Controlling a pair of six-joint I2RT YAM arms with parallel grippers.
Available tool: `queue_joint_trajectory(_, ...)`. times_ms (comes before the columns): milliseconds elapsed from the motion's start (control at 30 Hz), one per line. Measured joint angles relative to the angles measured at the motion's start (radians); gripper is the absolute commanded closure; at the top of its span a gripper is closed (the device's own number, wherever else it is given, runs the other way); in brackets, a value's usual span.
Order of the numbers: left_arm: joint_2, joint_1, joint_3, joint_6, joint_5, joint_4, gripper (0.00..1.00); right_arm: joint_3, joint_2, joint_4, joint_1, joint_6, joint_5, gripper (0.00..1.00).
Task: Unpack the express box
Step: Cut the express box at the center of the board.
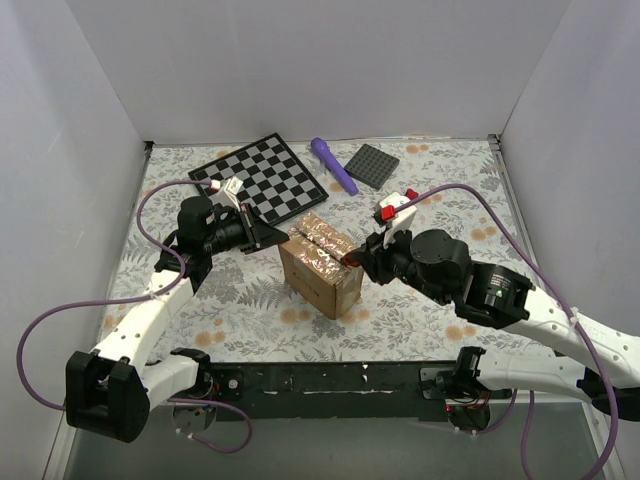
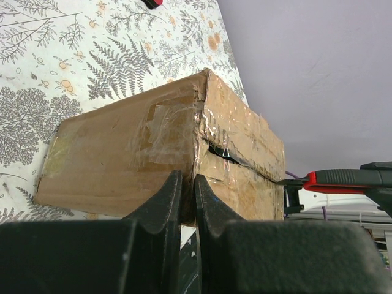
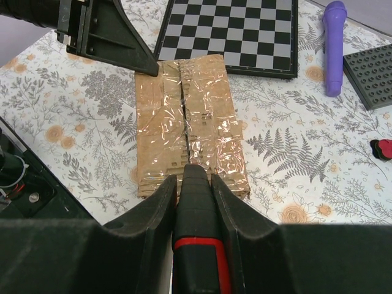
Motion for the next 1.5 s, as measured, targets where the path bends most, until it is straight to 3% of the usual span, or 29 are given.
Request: queue_joint_trajectory(1500, -0.045, -0.008, -0.002, -0.026, -0.06, -0.059, 1.0, 0.009, -0.039, -0.121, 0.004, 0.056, 0.002, 0.99)
